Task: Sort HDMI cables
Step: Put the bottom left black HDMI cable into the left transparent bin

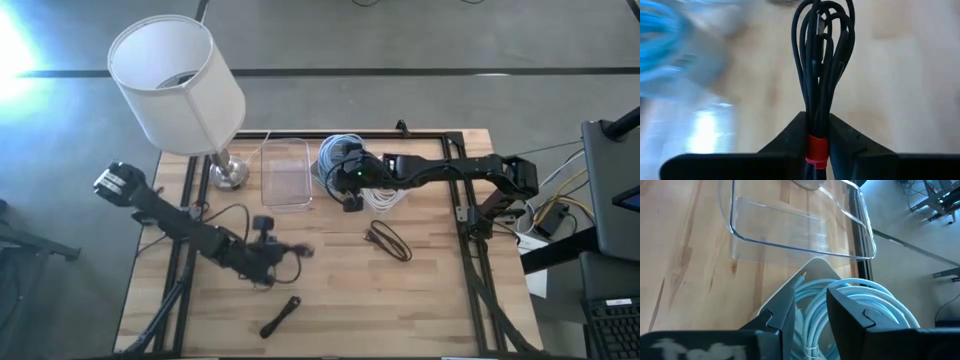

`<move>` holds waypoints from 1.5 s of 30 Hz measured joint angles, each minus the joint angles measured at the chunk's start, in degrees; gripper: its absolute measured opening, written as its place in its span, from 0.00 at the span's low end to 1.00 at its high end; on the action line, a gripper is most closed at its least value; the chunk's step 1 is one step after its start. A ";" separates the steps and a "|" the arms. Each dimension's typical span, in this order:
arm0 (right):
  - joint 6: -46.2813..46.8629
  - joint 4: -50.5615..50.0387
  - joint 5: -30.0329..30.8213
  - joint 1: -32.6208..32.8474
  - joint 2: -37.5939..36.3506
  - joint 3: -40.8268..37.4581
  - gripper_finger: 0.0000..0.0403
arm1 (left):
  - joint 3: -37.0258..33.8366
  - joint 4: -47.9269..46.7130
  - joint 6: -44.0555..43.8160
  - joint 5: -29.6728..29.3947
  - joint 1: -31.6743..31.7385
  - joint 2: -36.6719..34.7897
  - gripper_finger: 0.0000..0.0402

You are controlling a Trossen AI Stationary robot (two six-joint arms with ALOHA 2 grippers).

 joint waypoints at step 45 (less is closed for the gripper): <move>-0.35 10.42 0.02 0.00 0.00 -8.57 0.27 | -3.01 8.08 -22.18 -0.31 37.92 -2.02 0.20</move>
